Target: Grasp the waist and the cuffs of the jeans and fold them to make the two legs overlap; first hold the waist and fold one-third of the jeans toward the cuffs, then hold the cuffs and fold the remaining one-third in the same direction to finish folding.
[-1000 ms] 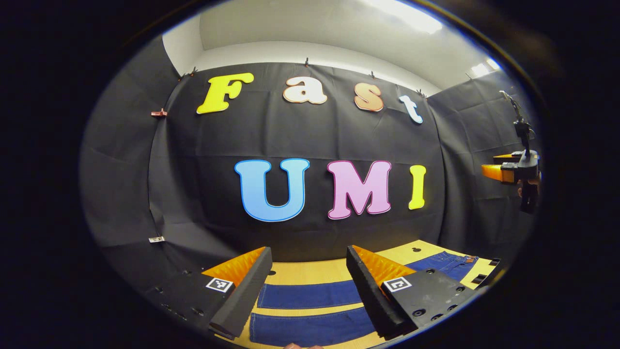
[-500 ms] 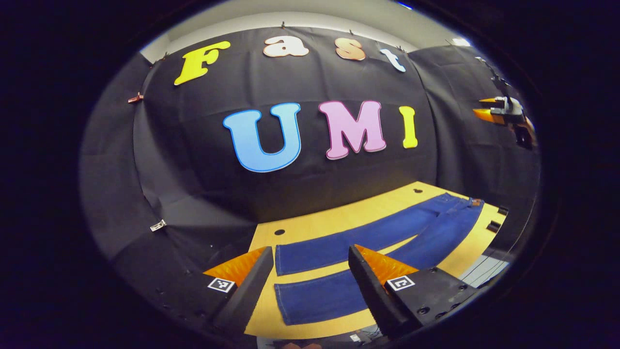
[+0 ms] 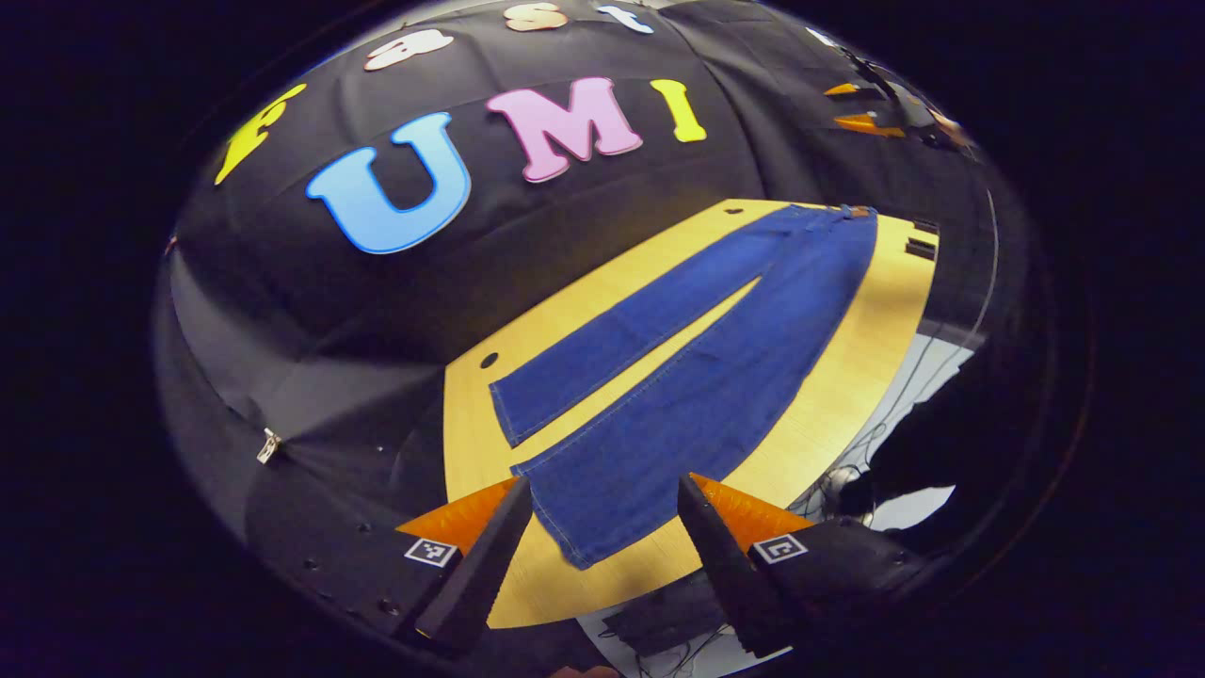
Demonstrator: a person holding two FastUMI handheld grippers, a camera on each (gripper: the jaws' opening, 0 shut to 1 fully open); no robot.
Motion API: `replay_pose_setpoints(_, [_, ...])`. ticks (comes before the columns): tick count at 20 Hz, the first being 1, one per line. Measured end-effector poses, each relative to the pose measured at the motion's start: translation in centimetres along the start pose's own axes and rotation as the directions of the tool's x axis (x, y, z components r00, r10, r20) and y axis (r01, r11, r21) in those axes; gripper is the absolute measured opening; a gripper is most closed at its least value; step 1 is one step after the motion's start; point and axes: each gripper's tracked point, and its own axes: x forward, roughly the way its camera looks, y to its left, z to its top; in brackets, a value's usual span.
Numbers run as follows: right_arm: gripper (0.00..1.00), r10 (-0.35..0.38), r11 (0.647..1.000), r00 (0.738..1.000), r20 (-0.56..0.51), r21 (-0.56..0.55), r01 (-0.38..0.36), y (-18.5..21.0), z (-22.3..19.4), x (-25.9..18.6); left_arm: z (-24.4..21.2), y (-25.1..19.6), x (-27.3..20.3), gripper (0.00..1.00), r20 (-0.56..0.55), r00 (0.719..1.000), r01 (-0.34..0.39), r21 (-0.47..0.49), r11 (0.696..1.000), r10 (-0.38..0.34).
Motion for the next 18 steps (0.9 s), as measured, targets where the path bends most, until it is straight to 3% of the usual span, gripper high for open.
replay_pose_setpoints(3, [0.96, 0.066, 0.997, 0.996, -0.055, -0.038, -0.068, 2.2, -3.0, 3.3, -2.9, -0.6, 3.6, 0.97, -0.106, 0.991, 0.093, 0.129, 0.987, -0.080])
replay_pose_setpoints(5, [0.97, 0.101, 0.993, 0.993, -0.063, -0.047, -0.104, 3.3, -3.8, 5.2, -5.2, -1.1, 6.0, 0.98, -0.196, 0.972, 0.174, 0.212, 0.962, -0.133])
replay_pose_setpoints(7, [0.97, 0.137, 0.988, 0.987, -0.090, -0.063, -0.143, 4.3, -5.4, 7.0, -7.1, -1.2, 7.2, 0.98, -0.276, 0.944, 0.269, 0.322, 0.908, -0.181])
replay_pose_setpoints(10, [0.97, 0.158, 0.980, 0.978, -0.134, -0.103, -0.172, 4.6, -8.0, 9.2, -9.4, -0.5, 7.8, 0.98, -0.374, 0.906, 0.362, 0.437, 0.823, -0.200])
replay_pose_setpoints(11, [0.97, 0.170, 0.975, 0.972, -0.159, -0.113, -0.189, 4.7, -9.3, 9.6, -10.1, -0.5, 8.0, 0.98, -0.394, 0.897, 0.380, 0.458, 0.804, -0.200])
replay_pose_setpoints(13, [0.97, 0.190, 0.961, 0.958, -0.216, -0.159, -0.227, 4.7, -12.1, 10.0, -10.0, -1.1, 8.5, 0.93, -0.365, 0.908, 0.380, 0.501, 0.777, -0.208])
replay_pose_setpoints(16, [0.97, 0.235, 0.927, 0.931, -0.279, -0.224, -0.301, 4.9, -15.8, 8.3, -9.6, -0.8, 9.7, 0.93, -0.346, 0.916, 0.369, 0.531, 0.762, -0.203])
replay_pose_setpoints(18, [0.97, 0.296, 0.879, 0.904, -0.310, -0.281, -0.384, 6.3, -17.9, 6.9, -8.9, -0.1, 10.4, 0.93, -0.339, 0.917, 0.371, 0.530, 0.763, -0.211])
